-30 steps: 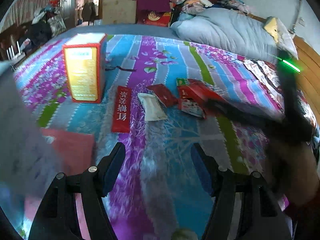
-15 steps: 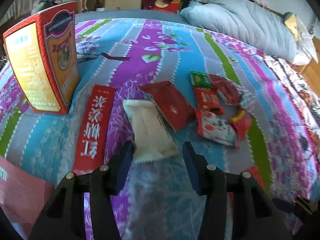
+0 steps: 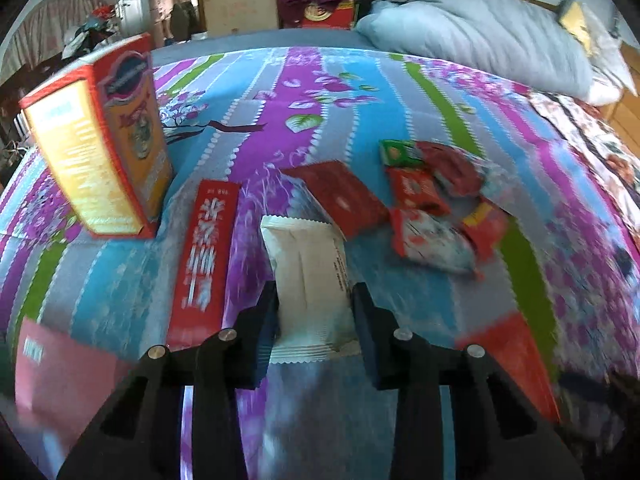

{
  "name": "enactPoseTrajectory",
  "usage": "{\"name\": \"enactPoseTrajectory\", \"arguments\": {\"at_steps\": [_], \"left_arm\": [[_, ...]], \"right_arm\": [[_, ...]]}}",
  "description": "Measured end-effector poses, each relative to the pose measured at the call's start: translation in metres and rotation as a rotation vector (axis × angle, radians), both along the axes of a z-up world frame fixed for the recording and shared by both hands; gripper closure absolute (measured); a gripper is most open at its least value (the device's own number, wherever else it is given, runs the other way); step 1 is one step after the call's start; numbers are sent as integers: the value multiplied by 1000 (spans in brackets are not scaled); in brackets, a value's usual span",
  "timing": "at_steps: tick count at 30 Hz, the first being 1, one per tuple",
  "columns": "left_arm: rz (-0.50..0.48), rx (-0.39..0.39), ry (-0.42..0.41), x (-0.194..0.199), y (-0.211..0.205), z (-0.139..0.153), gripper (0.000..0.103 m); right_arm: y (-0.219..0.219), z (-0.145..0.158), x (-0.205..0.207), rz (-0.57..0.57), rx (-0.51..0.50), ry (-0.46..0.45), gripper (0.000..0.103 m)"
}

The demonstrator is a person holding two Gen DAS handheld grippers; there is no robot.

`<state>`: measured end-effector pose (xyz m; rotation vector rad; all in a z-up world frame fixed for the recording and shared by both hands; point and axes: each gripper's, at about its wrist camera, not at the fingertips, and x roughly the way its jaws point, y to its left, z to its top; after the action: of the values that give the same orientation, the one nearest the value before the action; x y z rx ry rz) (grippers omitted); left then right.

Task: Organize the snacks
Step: 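Grasp the red rectangular packet with the right tool while the left tool lifts the white pouch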

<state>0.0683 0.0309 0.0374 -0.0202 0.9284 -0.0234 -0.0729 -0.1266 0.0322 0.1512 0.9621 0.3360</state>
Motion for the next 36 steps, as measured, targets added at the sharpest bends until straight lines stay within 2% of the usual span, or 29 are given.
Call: {"name": "enactPoseTrajectory", "arguments": {"at_steps": [6, 7, 8, 13, 14, 16, 21, 27, 36], "left_arm": [[-13, -50, -12, -52, 3, 18, 66], [-12, -55, -14, -56, 4, 21, 66], [-10, -61, -16, -60, 5, 23, 66], [-30, -47, -32, -72, 3, 31, 66], [-35, -49, -30, -73, 3, 32, 66], [-44, -47, -37, -76, 2, 35, 66], [-59, -44, -49, -84, 3, 38, 66], [-57, -53, -75, -95, 6, 55, 66], [-65, -25, -205, -120, 10, 117, 66]], "right_arm": [[29, -1, 10, 22, -47, 8, 43], [34, -3, 14, 15, -72, 12, 37], [38, -6, 17, 12, -89, 14, 36], [61, -20, 23, 16, -270, -19, 35], [62, -20, 24, 16, -287, -26, 37], [55, -18, 23, -21, -271, -22, 48], [48, -12, 16, -17, -236, -28, 51], [58, 21, 0, -6, -214, -99, 52], [73, 99, -7, 3, -202, -250, 52]]}}
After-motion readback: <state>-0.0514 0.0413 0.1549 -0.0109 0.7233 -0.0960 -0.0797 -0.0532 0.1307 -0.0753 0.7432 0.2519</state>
